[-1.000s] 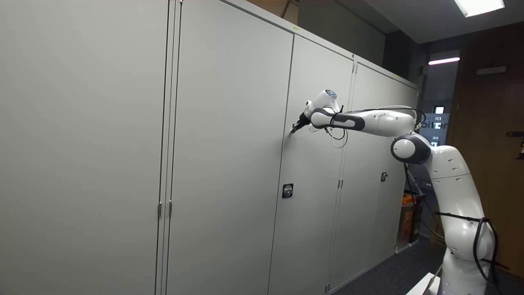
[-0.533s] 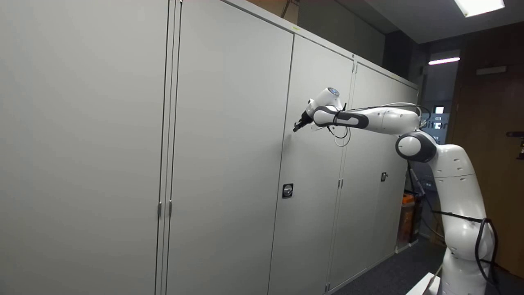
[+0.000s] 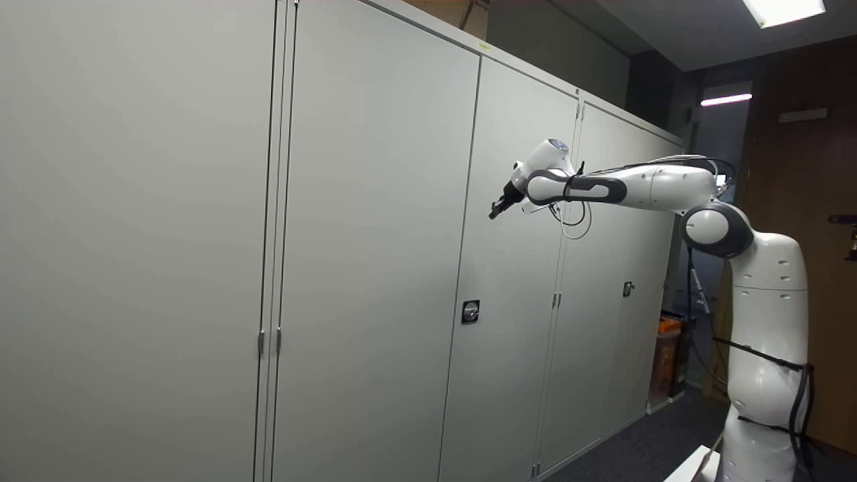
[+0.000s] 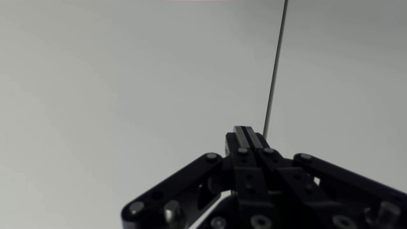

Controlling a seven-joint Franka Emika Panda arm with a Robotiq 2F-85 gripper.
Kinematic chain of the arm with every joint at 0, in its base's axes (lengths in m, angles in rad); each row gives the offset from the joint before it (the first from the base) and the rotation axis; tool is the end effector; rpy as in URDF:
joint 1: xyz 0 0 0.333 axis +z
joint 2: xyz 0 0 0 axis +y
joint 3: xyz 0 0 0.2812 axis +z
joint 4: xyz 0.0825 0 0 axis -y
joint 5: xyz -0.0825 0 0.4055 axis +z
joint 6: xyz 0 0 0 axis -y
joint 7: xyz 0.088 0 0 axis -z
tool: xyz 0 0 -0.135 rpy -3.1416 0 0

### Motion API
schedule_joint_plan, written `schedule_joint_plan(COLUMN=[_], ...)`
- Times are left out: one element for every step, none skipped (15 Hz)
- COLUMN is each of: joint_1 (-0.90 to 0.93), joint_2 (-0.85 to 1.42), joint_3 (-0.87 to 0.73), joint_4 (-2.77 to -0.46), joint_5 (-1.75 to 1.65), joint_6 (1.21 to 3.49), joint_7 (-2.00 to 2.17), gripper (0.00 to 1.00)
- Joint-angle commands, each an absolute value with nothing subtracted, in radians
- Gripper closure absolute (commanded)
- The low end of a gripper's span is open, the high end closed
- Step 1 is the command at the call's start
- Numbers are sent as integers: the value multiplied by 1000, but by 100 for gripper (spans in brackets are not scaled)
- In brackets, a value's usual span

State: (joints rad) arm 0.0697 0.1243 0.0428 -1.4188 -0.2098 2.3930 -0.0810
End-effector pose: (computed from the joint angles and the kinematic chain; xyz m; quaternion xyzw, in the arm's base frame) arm 0.6758 0.0686 0.6731 0.8983 0.1266 0.4116 0.0878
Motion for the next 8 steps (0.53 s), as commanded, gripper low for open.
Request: schedule_joint_plan(joint_1=[66, 67, 68, 65, 65, 65, 66, 67], joint_2=[-43, -74, -104, -134, -162, -189, -216, -244], joint_3=[45, 44, 44, 48, 48, 47, 46, 45], joint_4=[-1645, -1688, -1730, -1768, -1806, -1843, -1877, -1911], joint_5=[-185, -185, -176, -168, -160, -150, -139, -129], joint_6=[2418, 2416, 2417, 2410, 2412, 2409, 2402, 2391], joint_7=[-82, -79, -84, -87, -90, -92, -94, -96], gripper=[100, 100, 100, 100, 100, 100, 100, 100])
